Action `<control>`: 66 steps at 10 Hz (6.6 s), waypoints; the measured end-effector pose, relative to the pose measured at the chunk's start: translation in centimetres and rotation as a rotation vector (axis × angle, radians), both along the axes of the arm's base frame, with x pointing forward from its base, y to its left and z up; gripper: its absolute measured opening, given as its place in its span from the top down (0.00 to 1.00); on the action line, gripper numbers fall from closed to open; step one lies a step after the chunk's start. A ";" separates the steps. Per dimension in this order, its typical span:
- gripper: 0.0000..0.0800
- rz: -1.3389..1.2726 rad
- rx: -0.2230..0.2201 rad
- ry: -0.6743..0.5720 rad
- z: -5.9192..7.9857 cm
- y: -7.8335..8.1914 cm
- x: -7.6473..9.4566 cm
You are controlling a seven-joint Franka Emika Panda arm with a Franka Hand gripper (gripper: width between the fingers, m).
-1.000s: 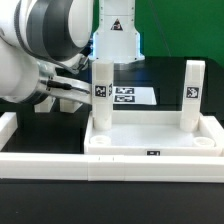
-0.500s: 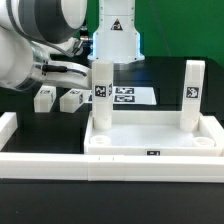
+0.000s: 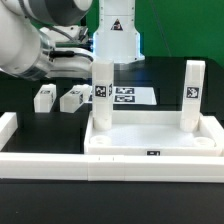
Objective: Assemble desk
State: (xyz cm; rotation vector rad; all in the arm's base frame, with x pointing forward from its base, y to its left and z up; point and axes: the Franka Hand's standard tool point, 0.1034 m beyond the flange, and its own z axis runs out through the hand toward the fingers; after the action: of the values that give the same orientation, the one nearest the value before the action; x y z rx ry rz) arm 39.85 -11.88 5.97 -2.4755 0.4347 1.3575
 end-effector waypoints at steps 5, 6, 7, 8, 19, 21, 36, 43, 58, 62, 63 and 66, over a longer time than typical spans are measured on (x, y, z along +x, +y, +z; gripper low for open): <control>0.19 -0.001 -0.005 0.002 -0.5 -0.3 0.1; 0.19 -0.008 -0.014 0.005 -0.6 -0.2 0.0; 0.19 -0.028 -0.046 0.013 -0.9 0.0 -0.5; 0.19 -0.044 -0.072 0.021 -1.2 0.1 -0.9; 0.19 -0.058 -0.129 0.021 -3.2 0.1 -1.5; 0.19 -0.057 -0.132 0.020 -3.4 0.0 -1.5; 0.19 0.001 -0.007 -0.037 -3.1 -2.4 -2.0; 0.19 -0.040 -0.008 0.019 -1.1 -0.9 -0.9; 0.19 -0.227 -0.060 0.056 -2.4 0.5 -0.4; 0.19 -0.204 -0.075 0.020 -3.3 1.6 0.0; 0.19 -0.203 -0.078 0.019 -3.7 1.6 -0.1; 0.19 -0.203 -0.084 0.035 -4.7 1.4 -0.7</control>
Offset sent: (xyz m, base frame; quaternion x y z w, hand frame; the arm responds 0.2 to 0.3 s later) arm 0.0000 0.0000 0.0000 0.0000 0.0000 0.0000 1.0000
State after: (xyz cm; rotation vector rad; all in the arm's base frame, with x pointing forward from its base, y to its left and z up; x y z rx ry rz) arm 39.14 -10.45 1.24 -2.3984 0.7431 1.3262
